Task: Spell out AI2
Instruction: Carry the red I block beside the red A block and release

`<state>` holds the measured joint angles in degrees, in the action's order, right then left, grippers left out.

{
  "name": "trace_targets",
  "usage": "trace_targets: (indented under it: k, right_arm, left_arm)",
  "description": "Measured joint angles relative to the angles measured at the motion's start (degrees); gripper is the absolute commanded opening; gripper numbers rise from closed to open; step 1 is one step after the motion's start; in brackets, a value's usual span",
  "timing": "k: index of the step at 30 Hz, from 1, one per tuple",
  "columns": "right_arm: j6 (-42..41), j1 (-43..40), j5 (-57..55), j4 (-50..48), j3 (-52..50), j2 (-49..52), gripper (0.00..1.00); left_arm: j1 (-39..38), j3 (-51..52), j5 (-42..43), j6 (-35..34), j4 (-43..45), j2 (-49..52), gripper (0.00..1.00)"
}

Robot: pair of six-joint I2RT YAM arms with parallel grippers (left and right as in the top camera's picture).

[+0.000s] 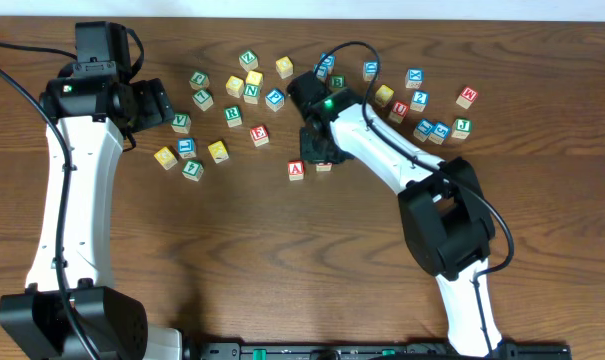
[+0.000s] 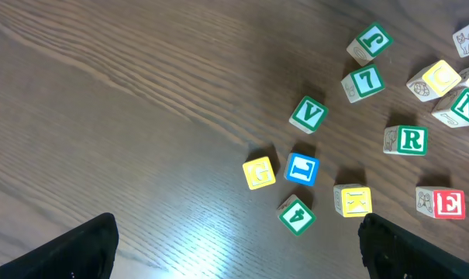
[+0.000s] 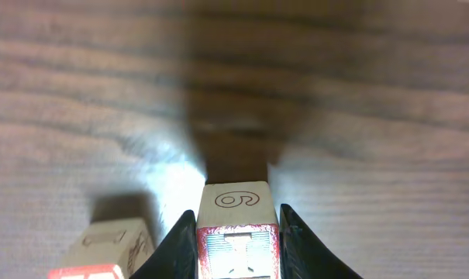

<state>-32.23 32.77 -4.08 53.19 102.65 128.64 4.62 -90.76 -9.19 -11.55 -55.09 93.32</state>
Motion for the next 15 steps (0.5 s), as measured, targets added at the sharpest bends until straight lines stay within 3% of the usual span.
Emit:
trace_targets:
  k: [15]
  right_arm:
    - [0.2,-1.4,0.0,-1.2,0.0,0.0,0.24]
  left_arm:
    - [0.0,0.0,0.0,0.0,0.0,0.0,0.98]
